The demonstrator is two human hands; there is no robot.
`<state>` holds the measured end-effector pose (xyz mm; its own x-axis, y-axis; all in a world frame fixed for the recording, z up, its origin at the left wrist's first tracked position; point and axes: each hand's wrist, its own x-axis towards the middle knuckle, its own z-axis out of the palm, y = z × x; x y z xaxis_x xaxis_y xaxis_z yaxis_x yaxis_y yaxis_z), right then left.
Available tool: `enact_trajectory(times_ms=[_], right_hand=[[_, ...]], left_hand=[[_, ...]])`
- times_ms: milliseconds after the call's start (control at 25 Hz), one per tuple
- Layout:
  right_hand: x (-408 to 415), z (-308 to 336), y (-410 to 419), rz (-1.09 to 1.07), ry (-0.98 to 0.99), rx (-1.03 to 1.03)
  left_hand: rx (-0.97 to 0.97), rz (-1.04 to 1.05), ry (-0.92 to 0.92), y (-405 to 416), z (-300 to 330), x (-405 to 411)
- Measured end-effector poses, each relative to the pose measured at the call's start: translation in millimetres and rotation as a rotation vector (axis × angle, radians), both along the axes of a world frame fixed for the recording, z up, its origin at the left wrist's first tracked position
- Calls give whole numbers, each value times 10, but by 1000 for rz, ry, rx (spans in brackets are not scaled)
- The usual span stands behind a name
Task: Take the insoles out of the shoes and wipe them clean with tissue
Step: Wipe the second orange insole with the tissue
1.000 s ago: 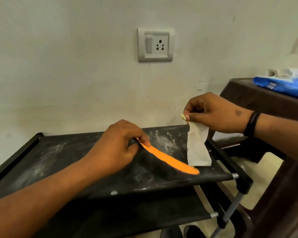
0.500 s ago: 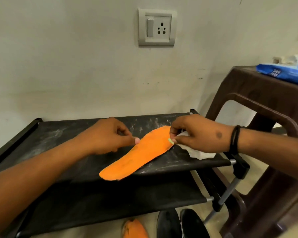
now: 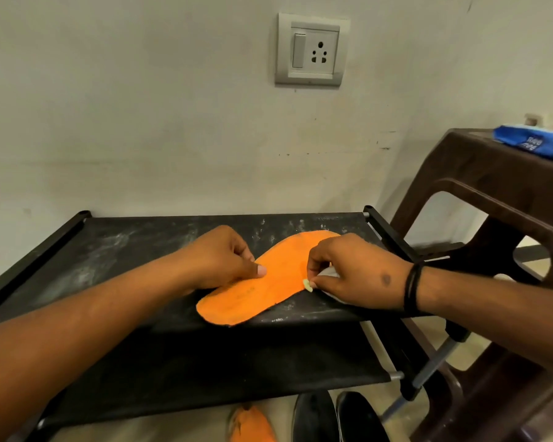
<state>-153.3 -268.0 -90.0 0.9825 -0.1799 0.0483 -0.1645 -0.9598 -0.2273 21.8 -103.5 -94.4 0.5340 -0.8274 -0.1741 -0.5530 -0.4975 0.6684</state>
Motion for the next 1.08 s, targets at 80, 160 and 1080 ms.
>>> enact_trajectory(times_ms=[80, 160, 1080], right_hand=[[34, -13, -26, -40, -55, -22], [62, 24, -48, -69, -76, -29], [513, -155, 394, -116, 17, 37]], left_hand=[[-143, 56, -281, -65, -38, 50], [-252, 65, -385, -78, -58, 65], [-171, -91, -393, 60, -315, 7]])
